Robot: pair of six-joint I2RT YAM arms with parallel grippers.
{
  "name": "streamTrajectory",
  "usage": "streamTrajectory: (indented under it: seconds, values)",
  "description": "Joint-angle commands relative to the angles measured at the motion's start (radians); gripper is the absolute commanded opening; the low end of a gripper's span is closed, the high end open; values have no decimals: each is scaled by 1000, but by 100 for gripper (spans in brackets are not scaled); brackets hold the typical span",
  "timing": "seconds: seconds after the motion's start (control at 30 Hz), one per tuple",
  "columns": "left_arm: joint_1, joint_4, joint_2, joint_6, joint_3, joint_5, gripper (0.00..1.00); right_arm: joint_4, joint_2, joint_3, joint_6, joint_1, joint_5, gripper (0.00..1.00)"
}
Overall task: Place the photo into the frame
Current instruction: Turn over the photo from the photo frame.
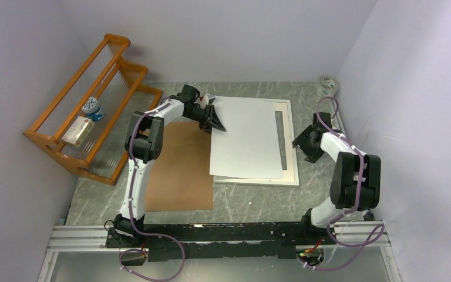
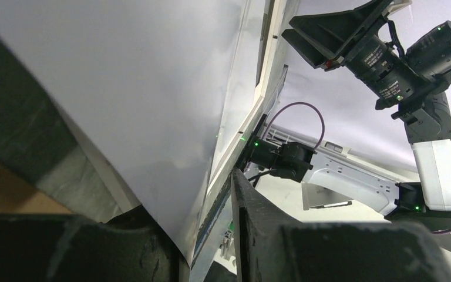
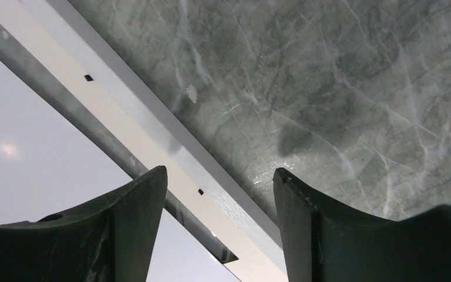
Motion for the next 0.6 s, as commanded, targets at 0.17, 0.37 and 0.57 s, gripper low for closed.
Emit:
streamTrajectory:
  seconds: [0.17,0.37,0.57]
  values:
    - [-49,133,32,-101,65,35,33,63,10,-36,25,-12,-27,61]
    - [-82,115,79,-111,130,17,34,69,26,-40,19,-18,-44,59]
    - [-89,131,99,-140,135,-7,35,65,38,-34,7,-21,-46,59]
